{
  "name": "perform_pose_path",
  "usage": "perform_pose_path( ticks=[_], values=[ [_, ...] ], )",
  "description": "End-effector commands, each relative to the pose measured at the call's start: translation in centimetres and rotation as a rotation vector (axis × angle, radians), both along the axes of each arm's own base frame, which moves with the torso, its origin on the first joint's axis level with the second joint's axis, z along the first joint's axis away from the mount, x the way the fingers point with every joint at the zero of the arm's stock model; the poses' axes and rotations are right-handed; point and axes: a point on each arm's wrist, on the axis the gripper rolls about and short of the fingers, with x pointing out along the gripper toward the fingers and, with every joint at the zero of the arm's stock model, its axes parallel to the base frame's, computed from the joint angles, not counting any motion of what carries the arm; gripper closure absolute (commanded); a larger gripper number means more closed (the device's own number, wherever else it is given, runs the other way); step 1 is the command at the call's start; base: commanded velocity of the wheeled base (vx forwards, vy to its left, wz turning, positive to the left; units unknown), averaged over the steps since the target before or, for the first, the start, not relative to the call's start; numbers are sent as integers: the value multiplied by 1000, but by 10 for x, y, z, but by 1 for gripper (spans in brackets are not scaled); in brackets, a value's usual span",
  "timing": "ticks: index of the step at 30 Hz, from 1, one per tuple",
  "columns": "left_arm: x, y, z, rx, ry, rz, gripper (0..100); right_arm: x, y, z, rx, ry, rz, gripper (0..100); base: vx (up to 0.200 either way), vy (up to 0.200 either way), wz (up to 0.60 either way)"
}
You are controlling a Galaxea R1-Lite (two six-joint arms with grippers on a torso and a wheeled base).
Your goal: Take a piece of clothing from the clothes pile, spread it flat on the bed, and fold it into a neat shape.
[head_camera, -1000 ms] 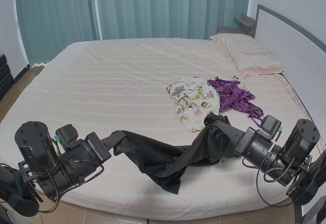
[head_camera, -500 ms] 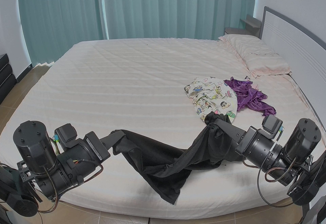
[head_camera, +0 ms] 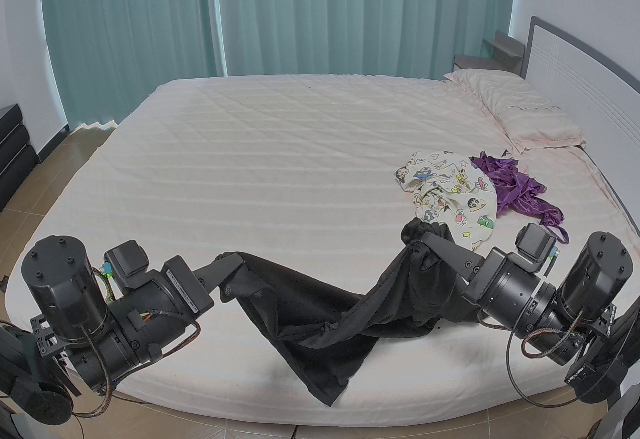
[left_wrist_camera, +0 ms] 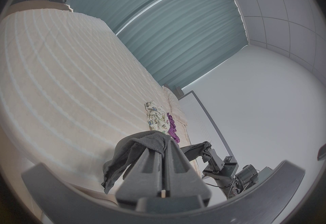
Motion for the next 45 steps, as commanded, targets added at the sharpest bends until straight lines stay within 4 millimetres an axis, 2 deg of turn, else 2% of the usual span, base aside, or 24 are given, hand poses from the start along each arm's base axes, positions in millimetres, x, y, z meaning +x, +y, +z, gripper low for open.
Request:
perform_pose_path(
  ticks=[1,13,22,28,41,45],
  values=[
    [0,0,1,-2,-2,1,100,-1,0,1,2,-3,1,100,0,200,0],
    [1,0,-1,0,2,2,100,-1,-2,1,-8,-13,-4,100,0,200,0],
    [1,0,-2,2,6,-2,100,-5,-11,-1,-60,-30,-13,100,0,0,0],
    [-2,-1,-2,-2,13,-41,100,-7,-13,1,-60,-41,-11,100,-200,0,0],
    [-20,10,21,-70,-83,-62,100,-44,-38,36,-8,-216,104,100,-200,0,0],
    [-29,18,34,-95,-136,-63,100,-56,-49,56,33,-305,92,100,-200,0,0]
  ],
)
